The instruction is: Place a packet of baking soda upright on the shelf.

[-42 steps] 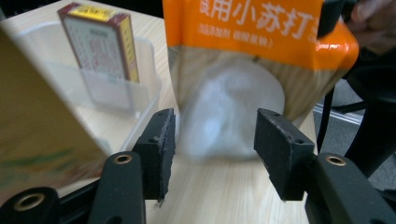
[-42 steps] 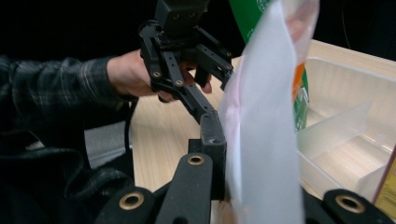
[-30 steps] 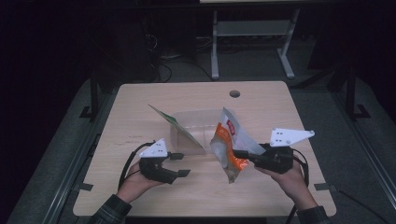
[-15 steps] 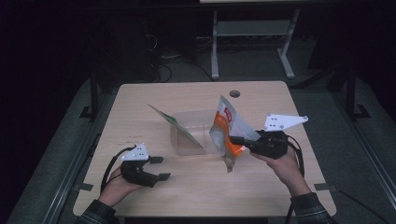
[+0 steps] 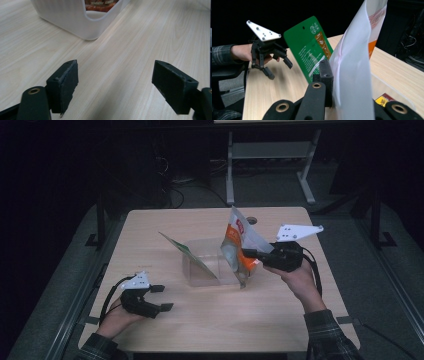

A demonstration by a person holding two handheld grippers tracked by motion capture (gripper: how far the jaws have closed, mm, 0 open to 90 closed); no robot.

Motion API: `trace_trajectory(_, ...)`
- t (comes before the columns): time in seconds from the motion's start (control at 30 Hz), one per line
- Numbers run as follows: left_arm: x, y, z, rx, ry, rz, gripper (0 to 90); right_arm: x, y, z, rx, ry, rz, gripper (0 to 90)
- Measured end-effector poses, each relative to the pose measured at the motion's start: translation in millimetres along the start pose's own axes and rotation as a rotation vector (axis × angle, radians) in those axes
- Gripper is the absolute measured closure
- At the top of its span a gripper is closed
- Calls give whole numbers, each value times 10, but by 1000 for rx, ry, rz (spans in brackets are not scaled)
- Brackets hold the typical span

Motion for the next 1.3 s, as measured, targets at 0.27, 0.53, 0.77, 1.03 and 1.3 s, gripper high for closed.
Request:
trace_trajectory(0.27, -32, -33, -4, 0, -8, -15, 186, 71, -139, 168, -19, 3, -25, 900)
trace_trajectory(0.53, -37, -32, -5, -5, -10, -17, 187, 65, -315, 334, -41, -18, -55, 900)
trace_trajectory(0.77, -39, -33, -3, -5, -18, -22, 187, -6, -420, 408, -61, -31, -76, 900)
trace_trajectory(1.03, -49, -44, 5, -7, -27, -36, 189, -92, -455, 476, -82, -53, -79, 900)
trace_trajectory(1.3, -58, -51, 1, -2, -28, -44, 189, -188, -495, 521, -103, -58, -110, 900)
Point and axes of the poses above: each handheld gripper's, and its own axes: y roughly backward along the jaws, x roughly out of its top, z roughly to its right, the point moved 8 cm from there along -y, roughly forward along the jaws, and after that the axes turned 2 degrees about -y, right-handed, at the moved point
